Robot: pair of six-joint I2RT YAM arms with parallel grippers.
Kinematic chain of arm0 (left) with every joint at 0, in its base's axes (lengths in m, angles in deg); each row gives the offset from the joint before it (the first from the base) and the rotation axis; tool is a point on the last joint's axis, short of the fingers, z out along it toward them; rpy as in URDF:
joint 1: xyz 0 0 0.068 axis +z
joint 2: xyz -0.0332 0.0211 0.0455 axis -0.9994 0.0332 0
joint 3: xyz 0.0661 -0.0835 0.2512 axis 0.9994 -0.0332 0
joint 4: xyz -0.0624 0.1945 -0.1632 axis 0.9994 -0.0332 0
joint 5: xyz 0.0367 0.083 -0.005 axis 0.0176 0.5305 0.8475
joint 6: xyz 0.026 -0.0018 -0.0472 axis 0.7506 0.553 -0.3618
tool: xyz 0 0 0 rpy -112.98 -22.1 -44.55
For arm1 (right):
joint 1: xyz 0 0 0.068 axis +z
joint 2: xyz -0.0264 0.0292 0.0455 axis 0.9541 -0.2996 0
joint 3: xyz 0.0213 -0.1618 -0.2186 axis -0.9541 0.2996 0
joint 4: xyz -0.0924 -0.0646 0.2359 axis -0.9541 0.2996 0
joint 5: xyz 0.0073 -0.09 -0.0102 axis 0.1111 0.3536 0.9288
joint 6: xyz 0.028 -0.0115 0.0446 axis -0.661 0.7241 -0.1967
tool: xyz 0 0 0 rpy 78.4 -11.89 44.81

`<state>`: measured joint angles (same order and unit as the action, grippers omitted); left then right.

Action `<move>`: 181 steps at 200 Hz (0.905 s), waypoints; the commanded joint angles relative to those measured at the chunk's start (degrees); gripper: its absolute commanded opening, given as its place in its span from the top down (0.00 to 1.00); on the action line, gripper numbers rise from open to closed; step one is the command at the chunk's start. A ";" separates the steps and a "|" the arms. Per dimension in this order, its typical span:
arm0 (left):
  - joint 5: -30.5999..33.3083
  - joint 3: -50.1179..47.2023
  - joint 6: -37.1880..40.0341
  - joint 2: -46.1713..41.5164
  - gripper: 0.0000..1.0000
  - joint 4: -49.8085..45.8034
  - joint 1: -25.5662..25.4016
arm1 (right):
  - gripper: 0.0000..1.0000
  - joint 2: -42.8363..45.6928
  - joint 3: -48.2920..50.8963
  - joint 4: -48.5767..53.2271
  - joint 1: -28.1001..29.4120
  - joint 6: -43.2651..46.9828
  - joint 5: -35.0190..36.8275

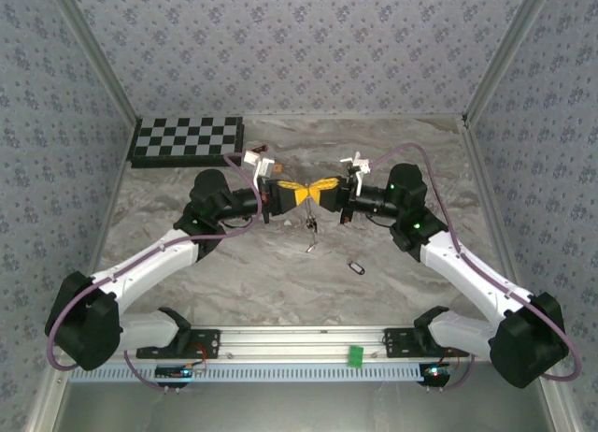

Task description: Put the keys on the keyring

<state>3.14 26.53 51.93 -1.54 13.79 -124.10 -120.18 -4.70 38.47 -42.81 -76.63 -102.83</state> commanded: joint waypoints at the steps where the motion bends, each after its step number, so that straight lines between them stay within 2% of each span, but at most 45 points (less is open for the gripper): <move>1: -1.49 1.46 2.36 -1.61 1.00 -0.57 -1.42 | 0.96 1.44 -0.17 -0.41 0.18 1.19 1.76; 7: -1.35 1.36 2.61 -1.83 1.00 -0.55 -1.35 | 0.90 1.81 -0.06 0.14 0.14 1.37 2.33; 17: -1.17 1.20 2.98 -2.28 1.00 -0.89 -1.39 | 0.71 2.78 0.09 1.71 -0.26 1.79 3.94; 23: -1.05 1.14 3.27 -2.56 1.00 -1.00 -1.41 | 0.63 3.58 0.32 2.42 -0.52 2.05 5.11; 44: -0.70 1.10 4.09 -3.44 1.00 -1.73 -1.43 | 0.51 6.85 2.40 3.18 -1.86 2.18 8.49; 78: 0.29 1.23 4.57 -4.04 1.00 -2.75 -1.33 | 0.45 10.11 4.37 5.14 -3.54 2.07 10.41; 123: 2.11 2.10 5.00 -3.94 1.00 -4.88 -1.41 | 0.43 11.37 6.20 6.09 -4.19 1.85 10.68; 181: 12.52 2.60 9.22 -5.93 1.00 -13.22 -1.52 | 0.36 11.71 6.76 10.85 -4.36 3.53 13.98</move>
<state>9.56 26.53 57.63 -4.67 3.52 -125.28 -109.56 2.05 45.88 -46.83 -74.69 -91.40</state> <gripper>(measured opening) 0.058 0.625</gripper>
